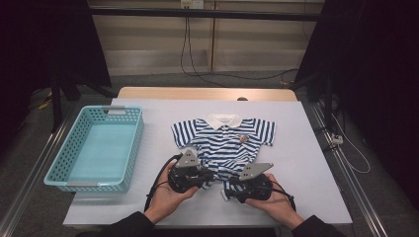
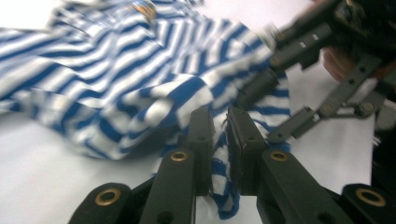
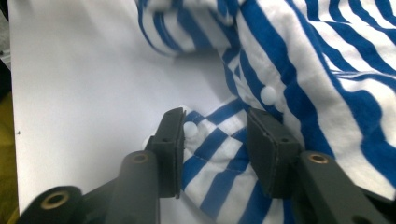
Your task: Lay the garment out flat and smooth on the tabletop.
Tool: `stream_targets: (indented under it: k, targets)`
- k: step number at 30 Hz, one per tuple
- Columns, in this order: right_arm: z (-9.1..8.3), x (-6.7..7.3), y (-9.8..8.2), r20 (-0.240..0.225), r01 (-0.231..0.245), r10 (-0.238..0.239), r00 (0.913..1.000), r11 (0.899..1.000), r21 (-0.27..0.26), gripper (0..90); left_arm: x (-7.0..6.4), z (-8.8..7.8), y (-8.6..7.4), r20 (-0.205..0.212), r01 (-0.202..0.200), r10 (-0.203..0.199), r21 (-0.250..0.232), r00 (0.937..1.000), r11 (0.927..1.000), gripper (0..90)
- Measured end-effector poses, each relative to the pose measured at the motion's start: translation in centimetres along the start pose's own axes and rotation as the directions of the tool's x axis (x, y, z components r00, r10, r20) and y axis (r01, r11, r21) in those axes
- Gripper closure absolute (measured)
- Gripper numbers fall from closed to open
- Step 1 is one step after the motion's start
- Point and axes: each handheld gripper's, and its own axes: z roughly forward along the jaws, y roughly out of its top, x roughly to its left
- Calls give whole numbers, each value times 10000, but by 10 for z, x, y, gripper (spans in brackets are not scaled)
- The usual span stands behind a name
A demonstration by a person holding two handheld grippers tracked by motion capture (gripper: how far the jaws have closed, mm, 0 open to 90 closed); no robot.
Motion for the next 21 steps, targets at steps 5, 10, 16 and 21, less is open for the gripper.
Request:
stream_targets:
  k: [5,10,16,21]
  targets:
    - [-6,-3,-3,225,88,-93,9997,9998,195,730,11,-11,1,-421,405,-415,-260,9982,9988,807]
    - [-18,-6,-5,380,19,-15,9993,9999,-113,825,18,-6,-6,-872,615,-592,243,9944,9978,807]
    - [-45,-12,-10,835,-200,270,9961,9962,-842,784,36,-3,-14,-1833,948,-815,649,9797,9934,850]
    - [-55,-18,-20,1147,-685,784,9903,9937,-885,716,21,-9,-7,-745,714,-706,83,9947,9974,792]
